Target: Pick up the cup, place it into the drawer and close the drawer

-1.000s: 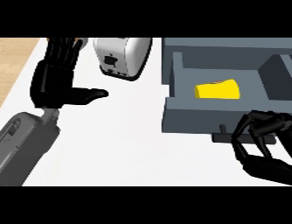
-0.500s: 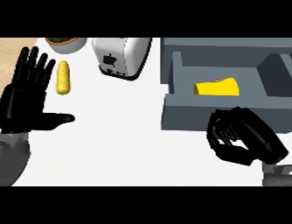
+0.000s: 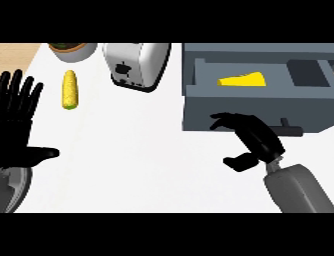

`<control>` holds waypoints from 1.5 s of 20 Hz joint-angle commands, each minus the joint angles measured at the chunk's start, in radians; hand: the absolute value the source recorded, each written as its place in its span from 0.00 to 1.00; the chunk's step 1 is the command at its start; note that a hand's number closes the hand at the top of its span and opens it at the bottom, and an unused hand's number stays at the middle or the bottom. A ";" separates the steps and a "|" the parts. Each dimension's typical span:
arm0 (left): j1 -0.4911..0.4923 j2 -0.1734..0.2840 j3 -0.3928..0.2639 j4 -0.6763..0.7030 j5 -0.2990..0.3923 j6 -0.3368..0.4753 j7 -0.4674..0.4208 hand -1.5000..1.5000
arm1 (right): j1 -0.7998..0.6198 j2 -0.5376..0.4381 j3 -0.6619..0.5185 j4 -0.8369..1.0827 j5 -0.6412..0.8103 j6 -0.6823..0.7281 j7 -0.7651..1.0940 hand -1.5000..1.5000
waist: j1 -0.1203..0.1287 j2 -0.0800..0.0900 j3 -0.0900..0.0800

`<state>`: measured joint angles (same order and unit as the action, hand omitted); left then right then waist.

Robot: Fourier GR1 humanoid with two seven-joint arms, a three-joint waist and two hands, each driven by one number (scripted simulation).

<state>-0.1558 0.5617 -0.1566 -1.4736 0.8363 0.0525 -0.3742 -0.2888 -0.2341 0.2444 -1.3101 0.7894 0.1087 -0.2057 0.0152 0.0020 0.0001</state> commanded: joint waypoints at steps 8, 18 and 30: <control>0.126 -0.023 0.102 -0.012 -0.024 -0.138 -0.001 0.00 | -0.303 0.062 -0.134 0.576 0.042 -0.122 -0.170 0.00 | 0.004 0.002 0.000; 0.055 -0.052 0.119 0.049 -0.041 -0.198 0.000 0.00 | -0.576 -0.020 -0.268 0.981 -0.001 -0.095 -0.340 0.00 | 0.037 0.021 0.002; 0.024 -0.050 0.130 0.097 -0.067 -0.225 0.001 0.00 | -0.716 -0.106 -0.300 1.104 0.003 -0.036 -0.350 0.00 | 0.065 0.036 0.002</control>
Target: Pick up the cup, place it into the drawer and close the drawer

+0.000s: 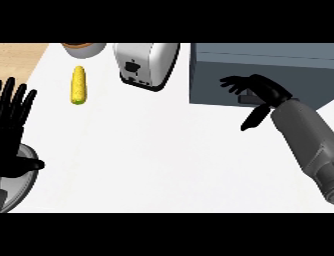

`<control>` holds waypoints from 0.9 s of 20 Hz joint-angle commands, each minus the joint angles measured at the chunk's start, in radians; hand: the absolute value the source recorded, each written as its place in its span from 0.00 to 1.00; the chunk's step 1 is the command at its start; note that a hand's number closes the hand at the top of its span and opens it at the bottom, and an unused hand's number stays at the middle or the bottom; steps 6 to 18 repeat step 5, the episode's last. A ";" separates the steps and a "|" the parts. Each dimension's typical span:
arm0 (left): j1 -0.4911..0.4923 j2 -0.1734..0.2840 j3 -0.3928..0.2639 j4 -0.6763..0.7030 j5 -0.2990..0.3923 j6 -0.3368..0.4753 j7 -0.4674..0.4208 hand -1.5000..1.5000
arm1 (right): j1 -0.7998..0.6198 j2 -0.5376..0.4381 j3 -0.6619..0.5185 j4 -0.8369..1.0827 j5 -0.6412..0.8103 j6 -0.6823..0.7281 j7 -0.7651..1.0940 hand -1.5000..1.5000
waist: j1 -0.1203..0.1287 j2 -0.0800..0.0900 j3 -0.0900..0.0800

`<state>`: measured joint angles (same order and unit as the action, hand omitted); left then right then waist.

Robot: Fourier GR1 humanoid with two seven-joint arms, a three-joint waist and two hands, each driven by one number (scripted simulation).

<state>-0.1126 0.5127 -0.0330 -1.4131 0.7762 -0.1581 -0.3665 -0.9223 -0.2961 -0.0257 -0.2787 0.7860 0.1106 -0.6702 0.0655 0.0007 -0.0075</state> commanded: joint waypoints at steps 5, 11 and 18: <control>-0.003 -0.008 0.010 0.008 -0.025 0.007 -0.019 0.00 | -0.069 -0.085 -0.046 0.090 -0.002 -0.039 0.059 0.00 | 0.023 0.036 0.011; -0.003 -0.008 0.010 0.008 -0.025 0.007 -0.019 0.00 | -0.069 -0.085 -0.046 0.090 -0.002 -0.039 0.059 0.00 | 0.023 0.036 0.011; -0.003 -0.008 0.010 0.008 -0.025 0.007 -0.019 0.00 | -0.069 -0.085 -0.046 0.090 -0.002 -0.039 0.059 0.00 | 0.023 0.036 0.011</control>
